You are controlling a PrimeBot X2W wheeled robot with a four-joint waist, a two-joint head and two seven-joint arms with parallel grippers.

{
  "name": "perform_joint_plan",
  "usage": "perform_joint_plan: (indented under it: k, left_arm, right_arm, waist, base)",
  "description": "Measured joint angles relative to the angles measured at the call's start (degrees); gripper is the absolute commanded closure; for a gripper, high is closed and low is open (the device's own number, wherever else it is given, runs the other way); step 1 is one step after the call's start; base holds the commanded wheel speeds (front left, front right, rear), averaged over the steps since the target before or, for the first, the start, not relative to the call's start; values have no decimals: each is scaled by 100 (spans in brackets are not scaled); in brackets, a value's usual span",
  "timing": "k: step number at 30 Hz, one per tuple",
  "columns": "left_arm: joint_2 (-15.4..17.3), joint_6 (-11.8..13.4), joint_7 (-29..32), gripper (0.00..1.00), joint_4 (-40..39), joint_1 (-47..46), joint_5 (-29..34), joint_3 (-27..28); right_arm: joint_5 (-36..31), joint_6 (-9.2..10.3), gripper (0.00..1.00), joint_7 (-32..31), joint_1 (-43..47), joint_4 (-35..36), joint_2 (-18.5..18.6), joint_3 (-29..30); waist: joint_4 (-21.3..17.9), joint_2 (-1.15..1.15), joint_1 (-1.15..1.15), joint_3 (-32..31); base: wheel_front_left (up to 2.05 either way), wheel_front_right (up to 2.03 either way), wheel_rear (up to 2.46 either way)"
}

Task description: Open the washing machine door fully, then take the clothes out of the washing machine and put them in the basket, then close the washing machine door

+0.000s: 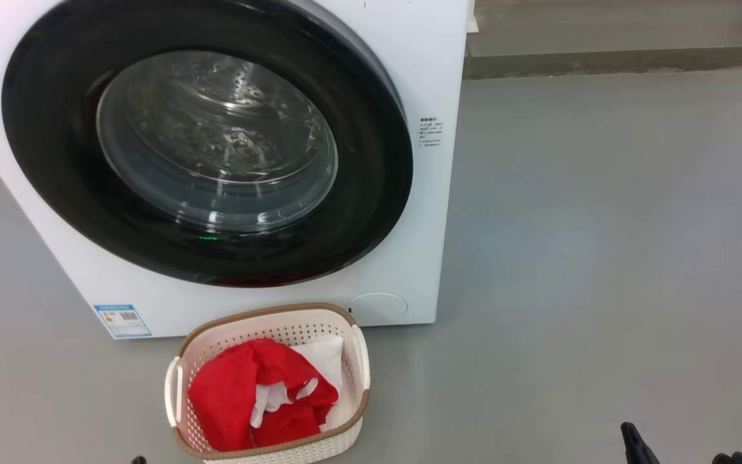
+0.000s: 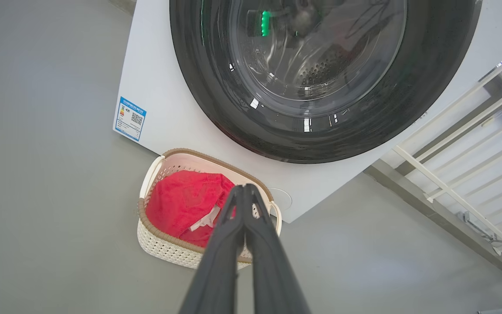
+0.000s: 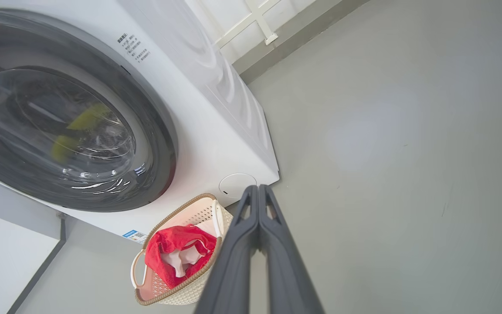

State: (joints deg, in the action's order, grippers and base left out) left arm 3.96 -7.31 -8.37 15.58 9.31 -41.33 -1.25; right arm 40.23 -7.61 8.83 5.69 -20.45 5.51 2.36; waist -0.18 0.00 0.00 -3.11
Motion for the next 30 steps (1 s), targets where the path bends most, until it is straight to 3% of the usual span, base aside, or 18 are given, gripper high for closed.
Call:
perform_joint_plan:
  k: [30]
  left_arm:
    - [-42,0,506,100,-4,-431,-1674,194]
  right_arm:
    - [1755,2,100,-519,-261,155,-96,189]
  waist:
    - [6,0,0,112]
  base:
    - [0,0,0]
